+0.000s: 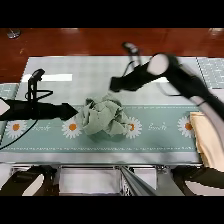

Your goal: Fold the shirts.

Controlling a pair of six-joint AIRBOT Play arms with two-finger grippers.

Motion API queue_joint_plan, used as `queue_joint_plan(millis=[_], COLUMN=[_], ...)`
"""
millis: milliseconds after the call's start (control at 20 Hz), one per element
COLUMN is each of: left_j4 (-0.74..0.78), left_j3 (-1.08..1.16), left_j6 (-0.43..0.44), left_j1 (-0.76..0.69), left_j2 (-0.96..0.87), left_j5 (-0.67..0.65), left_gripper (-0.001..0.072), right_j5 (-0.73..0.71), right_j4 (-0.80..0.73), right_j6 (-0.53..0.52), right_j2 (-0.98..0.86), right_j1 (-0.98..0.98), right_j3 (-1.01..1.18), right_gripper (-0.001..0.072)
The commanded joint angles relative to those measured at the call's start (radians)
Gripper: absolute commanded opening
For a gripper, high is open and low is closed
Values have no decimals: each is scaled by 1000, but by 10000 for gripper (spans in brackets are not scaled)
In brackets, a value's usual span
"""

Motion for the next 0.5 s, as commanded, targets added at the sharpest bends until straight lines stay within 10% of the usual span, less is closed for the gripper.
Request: queue_joint_plan(millis=[0, 250, 450], left_j4=[-19, -213, -510], left_j3=[-138, -349, -348], left_j6=[-57, -27, 301], left_j1=[-36, -67, -133], left_j2=[-16, -37, -156], left_j5=[-45, 314, 442], left_gripper=[698, 698, 698], right_j5=[153, -102, -189], right_j4=[-245, 56, 296], right_j6=[18, 19, -28], right_j2=[220, 610, 649], right_j1=[-289, -485, -373], right_j3=[-134, -843, -1027], right_gripper=[615, 613, 613])
